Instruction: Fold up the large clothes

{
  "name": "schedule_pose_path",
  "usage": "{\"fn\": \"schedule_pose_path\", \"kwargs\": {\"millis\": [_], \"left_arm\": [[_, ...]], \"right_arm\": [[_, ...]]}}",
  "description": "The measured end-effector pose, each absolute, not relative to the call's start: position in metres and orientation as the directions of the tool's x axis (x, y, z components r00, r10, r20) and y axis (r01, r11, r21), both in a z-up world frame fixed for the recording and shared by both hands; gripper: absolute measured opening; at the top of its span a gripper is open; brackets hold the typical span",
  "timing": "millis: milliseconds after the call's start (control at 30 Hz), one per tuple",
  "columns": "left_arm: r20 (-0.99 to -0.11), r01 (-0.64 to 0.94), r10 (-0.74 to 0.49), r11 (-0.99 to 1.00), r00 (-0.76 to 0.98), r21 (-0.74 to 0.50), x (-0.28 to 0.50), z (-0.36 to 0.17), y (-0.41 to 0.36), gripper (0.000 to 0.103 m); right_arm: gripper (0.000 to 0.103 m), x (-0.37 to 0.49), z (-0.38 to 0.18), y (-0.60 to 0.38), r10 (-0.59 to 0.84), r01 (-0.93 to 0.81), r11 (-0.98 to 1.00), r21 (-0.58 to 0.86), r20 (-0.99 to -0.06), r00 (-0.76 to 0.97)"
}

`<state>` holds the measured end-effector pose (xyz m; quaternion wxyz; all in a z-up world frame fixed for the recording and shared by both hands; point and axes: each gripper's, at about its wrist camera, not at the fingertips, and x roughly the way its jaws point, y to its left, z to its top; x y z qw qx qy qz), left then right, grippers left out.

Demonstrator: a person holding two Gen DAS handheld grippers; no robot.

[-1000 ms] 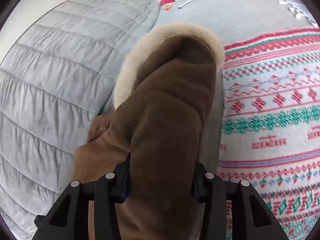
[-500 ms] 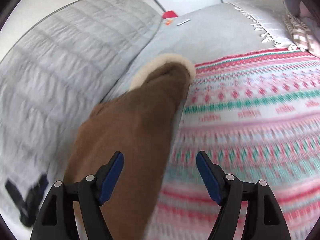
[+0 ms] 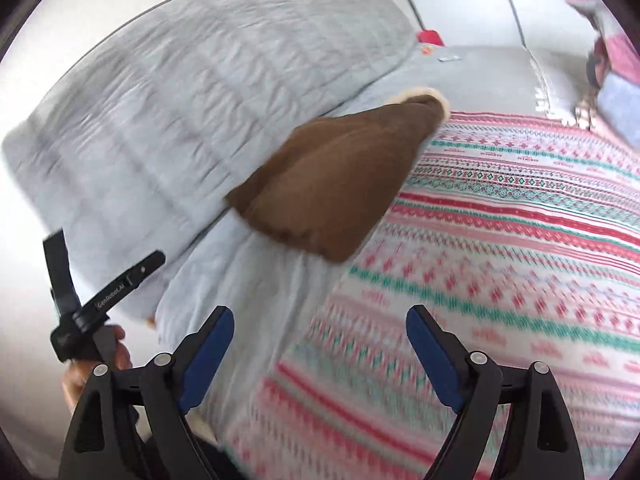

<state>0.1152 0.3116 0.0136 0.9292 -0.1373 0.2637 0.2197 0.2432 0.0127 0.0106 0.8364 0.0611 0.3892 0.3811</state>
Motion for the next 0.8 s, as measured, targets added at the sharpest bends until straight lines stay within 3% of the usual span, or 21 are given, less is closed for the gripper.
{"fn": "schedule_pose_path", "kwargs": {"millis": [167,300,467,800], "left_arm": [[-0.567,-0.464,0.321,0.877,0.758,-0.123,0.068,0.012,0.265,0.086],[-0.528,-0.453,0.372,0.891,0.764,-0.028,0.037,0.019,0.22,0.086],[-0.489,-0.509,0.464,0.859,0.738,0.047,0.012,0.017,0.187,0.087],[-0.512,-0.527,0.482,0.847,0.711,0.066,-0.005,-0.006,0.15,0.087]], "right_arm": [[0.091,0.172,0.02,-0.003,0.673,-0.666,0.69,0.283,-0.589,0.447],[0.092,0.136,0.016,-0.015,0.677,-0.684,0.688,0.242,-0.554,0.484],[0.097,0.117,0.003,-0.022,0.665,-0.681,0.704,0.203,-0.526,0.531],[0.101,0.088,-0.015,-0.022,0.633,-0.703,0.705,0.092,-0.529,0.565]]}}
